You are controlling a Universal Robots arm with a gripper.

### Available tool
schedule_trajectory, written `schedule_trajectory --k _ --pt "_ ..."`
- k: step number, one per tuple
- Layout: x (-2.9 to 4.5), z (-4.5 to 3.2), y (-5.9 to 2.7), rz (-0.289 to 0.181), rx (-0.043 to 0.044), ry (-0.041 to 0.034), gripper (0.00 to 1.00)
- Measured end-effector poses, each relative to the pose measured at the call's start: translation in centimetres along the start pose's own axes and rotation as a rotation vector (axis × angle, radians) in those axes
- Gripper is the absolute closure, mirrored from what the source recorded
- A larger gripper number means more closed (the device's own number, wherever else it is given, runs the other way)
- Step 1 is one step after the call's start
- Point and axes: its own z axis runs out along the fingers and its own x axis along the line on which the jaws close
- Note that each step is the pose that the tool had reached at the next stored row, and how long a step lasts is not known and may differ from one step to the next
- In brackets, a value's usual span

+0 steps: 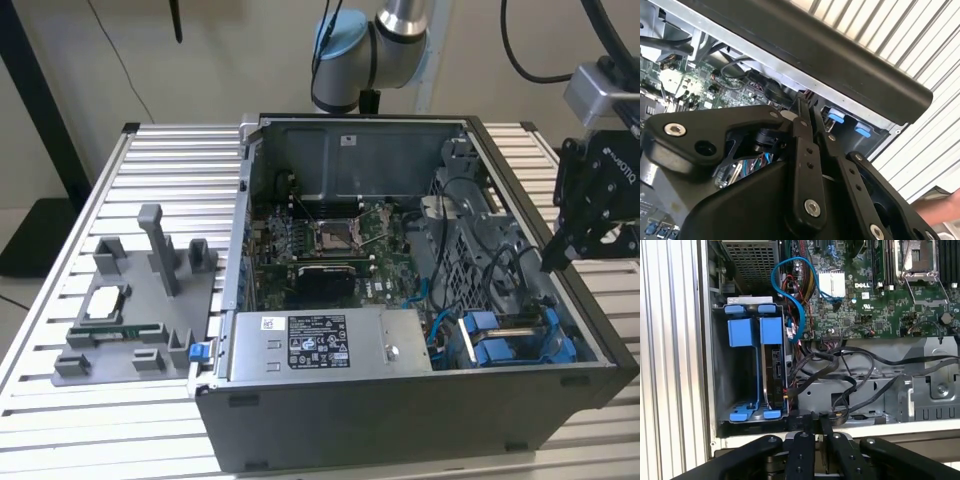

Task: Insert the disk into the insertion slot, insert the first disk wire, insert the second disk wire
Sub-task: 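Insert the second disk wire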

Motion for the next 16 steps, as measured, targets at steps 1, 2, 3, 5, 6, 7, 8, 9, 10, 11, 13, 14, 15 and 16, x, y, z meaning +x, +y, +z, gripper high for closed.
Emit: schedule_trajectory --k 1,2,3,5,6,7,8,9,10,11,13,14,15,16 --pt "-0.01 -0.13 0.05 0.0 0.0001 0.0002 1.0" --pt "-0.01 -0.3 0.12 0.0 0.0 -0.0001 1.0" --pt "-0.03 -0.53 0.24 0.0 0.0 0.0 1.0" --pt "-0.04 -0.96 0.63 0.0 0.0002 0.0 1.0" --pt "-0.03 -1.05 0.96 0.0 0.0012 -0.0003 1.0" --pt "0.0 -1.12 1.41 0.0 0.0034 -0.0005 1.0" --pt "0.03 -1.2 1.81 0.0 0.0054 -0.0005 1.0" --pt "0.05 -1.27 2.23 -0.001 0.0075 -0.0006 1.0" --pt "0.08 -1.35 2.69 -0.001 0.0097 -0.0008 1.0" --pt "0.1 -1.41 3.08 -0.001 0.0117 -0.0008 1.0" --pt "0.15 -1.55 3.9 -0.001 0.0157 -0.0012 1.0" --pt "0.18 -1.63 4.35 -0.002 0.0179 -0.0013 1.0" --pt "0.22 -1.68 4.76 -0.002 0.0198 -0.0015 1.0" --pt "0.27 -1.71 5.15 -0.002 0.0215 -0.0016 1.0"
